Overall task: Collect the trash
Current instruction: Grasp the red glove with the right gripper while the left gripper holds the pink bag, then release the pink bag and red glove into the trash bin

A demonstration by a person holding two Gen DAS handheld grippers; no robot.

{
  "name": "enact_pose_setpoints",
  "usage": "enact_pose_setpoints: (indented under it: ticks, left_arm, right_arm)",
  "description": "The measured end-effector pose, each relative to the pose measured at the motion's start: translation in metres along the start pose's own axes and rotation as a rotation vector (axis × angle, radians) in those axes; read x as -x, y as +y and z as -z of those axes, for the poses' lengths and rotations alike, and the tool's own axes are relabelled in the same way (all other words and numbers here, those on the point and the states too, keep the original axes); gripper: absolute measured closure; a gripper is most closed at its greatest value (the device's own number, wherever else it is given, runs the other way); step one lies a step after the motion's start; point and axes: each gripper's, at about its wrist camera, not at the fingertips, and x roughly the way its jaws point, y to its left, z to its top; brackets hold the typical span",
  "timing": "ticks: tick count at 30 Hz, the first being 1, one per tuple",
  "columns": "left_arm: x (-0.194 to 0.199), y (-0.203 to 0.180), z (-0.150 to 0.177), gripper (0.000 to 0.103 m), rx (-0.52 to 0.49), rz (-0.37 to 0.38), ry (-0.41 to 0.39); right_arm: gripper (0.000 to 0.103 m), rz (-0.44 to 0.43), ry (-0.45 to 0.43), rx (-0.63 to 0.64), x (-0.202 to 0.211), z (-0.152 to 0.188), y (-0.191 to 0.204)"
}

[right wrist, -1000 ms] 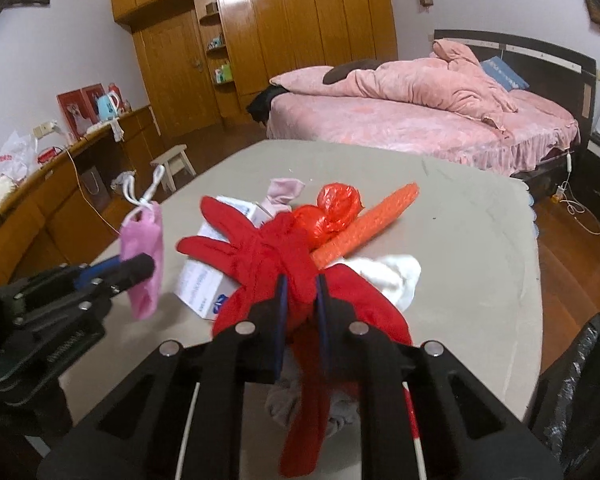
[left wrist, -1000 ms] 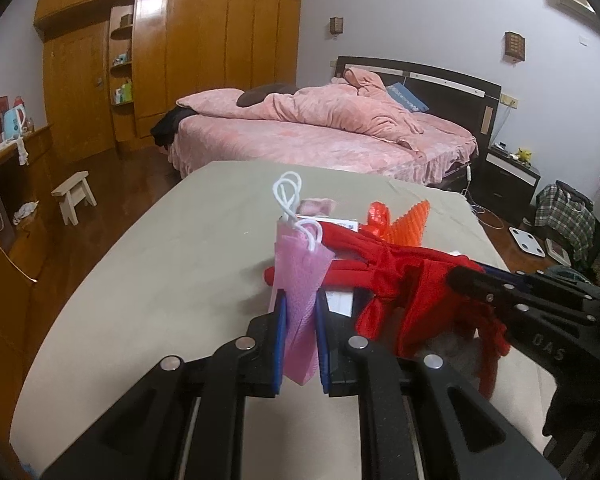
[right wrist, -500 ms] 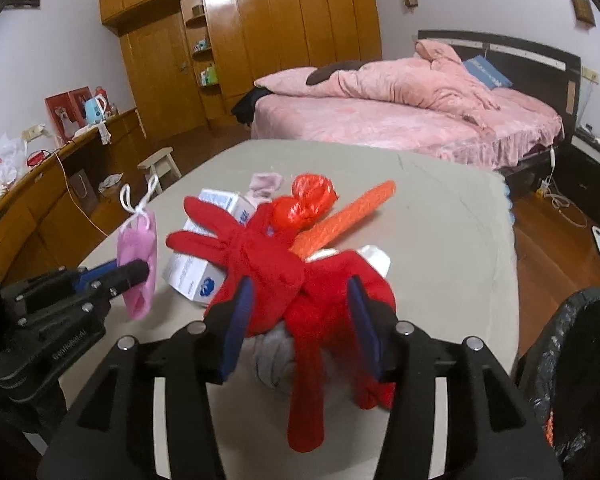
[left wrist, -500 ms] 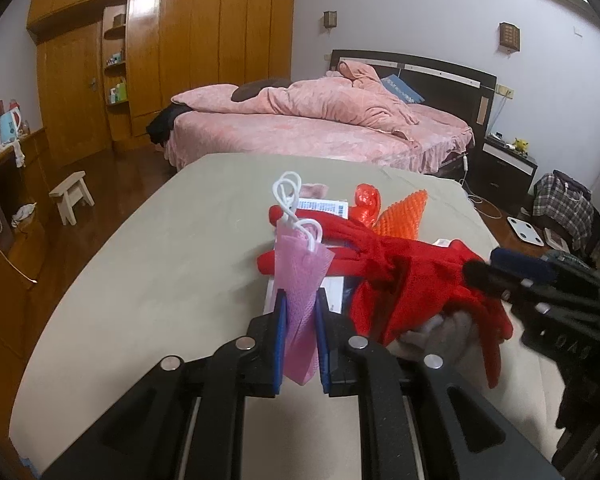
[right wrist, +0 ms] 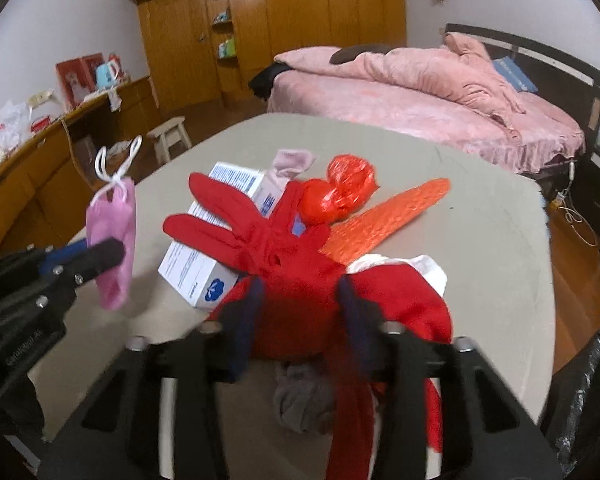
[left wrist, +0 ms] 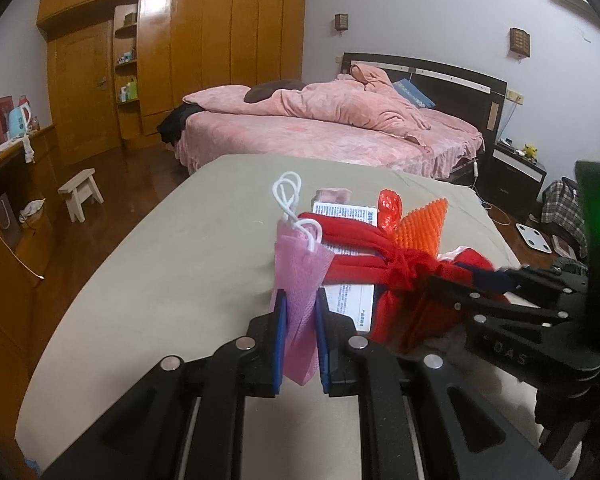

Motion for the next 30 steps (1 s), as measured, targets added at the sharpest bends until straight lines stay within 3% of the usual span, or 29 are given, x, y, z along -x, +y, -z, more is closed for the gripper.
enact_pose_setpoints:
  ticks: [1, 3, 12, 24, 30]
  left_arm:
    - [0.000, 0.000, 0.000, 0.089, 0.000, 0.000, 0.000]
    - [0.002, 0.000, -0.001, 0.090, 0.002, 0.002, -0.003]
    - [0.019, -0.005, -0.010, 0.090, -0.008, 0.012, -0.034]
    - [0.058, -0.030, -0.040, 0.089, -0.028, 0.075, -0.091]
    - [0.068, -0.056, -0.049, 0.089, -0.053, 0.121, -0.105]
  right_arm:
    - [0.092, -0.009, 0.007, 0.000, -0.001, 0.000, 0.000]
    - [0.094, -0.039, -0.001, -0.019, 0.004, 0.000, -0.003]
    - [0.095, -0.119, -0.141, -0.038, 0.064, -0.021, 0.002]
    - [0.095, -0.131, -0.284, -0.085, 0.140, -0.041, -0.020]
    - [0.095, -0.077, -0.325, -0.085, 0.171, -0.035, -0.036]
